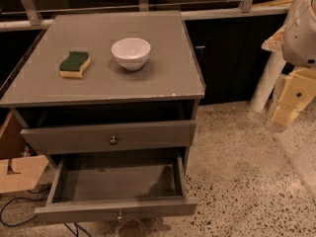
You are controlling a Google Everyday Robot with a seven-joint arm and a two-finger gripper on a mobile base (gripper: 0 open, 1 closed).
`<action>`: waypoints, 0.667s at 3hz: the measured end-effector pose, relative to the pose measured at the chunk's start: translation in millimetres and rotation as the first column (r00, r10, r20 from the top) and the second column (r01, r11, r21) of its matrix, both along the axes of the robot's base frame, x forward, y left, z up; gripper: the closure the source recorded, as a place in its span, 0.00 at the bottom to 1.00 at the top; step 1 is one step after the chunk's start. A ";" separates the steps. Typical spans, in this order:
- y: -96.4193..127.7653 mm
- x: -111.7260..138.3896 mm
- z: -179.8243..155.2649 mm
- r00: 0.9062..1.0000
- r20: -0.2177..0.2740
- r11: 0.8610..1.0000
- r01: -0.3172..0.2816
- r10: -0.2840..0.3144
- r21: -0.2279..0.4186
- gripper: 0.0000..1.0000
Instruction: Close middle drawer
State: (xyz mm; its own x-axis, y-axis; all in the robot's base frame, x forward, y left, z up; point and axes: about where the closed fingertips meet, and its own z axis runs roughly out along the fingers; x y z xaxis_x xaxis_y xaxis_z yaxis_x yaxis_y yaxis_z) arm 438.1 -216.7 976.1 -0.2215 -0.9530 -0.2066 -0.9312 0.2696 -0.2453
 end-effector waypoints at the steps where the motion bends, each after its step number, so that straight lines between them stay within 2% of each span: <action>1: 0.0 0.0 0.0 1.000 0.000 1.000 0.000 0.000 0.000 0.00; 2: 0.0 0.0 0.0 1.000 0.000 1.000 0.000 0.000 0.000 0.08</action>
Offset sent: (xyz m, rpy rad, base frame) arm 0.0000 0.0000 0.0000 0.0000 0.0000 0.0000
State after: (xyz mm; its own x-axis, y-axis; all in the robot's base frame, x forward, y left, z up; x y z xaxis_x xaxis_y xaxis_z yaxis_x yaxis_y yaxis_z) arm 438.1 -216.7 976.1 -0.2215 -0.9530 -0.2067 -0.9312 0.2696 -0.2454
